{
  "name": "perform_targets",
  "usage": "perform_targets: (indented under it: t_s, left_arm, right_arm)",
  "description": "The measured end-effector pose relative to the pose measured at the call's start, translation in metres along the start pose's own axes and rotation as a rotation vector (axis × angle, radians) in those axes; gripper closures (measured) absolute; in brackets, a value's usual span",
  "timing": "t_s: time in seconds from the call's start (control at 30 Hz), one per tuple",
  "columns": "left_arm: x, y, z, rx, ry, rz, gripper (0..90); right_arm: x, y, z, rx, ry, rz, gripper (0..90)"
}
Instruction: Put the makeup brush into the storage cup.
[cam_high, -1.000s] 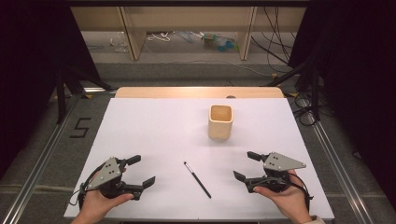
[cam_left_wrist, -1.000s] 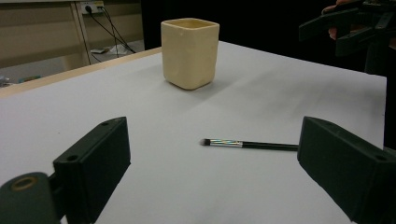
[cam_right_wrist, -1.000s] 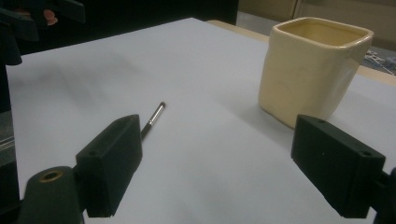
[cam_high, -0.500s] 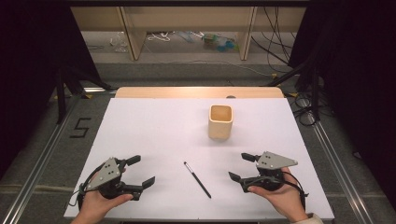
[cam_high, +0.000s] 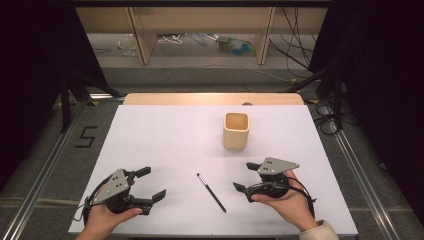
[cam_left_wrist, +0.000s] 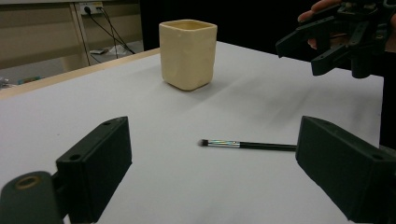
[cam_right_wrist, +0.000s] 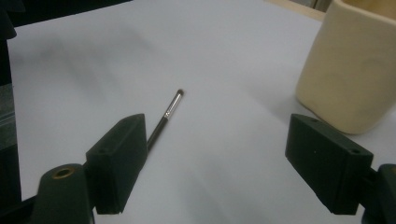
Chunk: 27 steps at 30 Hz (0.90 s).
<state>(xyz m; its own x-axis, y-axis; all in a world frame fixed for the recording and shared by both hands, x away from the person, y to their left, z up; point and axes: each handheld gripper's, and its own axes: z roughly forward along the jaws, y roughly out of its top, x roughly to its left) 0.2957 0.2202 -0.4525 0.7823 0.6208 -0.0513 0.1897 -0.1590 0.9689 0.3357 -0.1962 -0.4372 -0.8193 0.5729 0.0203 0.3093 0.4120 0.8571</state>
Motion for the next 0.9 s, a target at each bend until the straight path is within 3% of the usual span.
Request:
perform_targets:
  t_s: [0.57,0.63,0.7,0.9]
  left_arm:
    - [-0.002,0.000,0.000,-0.001,-0.004,-0.016,10.6]
    - [-0.002,0.000,0.000,-0.002,-0.005,-0.016,10.8]
    - [-0.002,0.000,0.000,-0.002,-0.005,-0.015,11.0]
    - [-0.002,0.000,0.001,-0.010,-0.012,-0.016,11.2]
  right_arm:
    - [0.013,0.020,0.044,0.224,0.046,-0.003,25.4]
    - [0.014,0.022,0.049,0.260,0.034,-0.007,26.1]
    - [0.015,0.025,0.053,0.307,0.060,-0.008,26.4]
    - [0.023,0.033,0.068,0.458,0.067,-0.006,29.4]
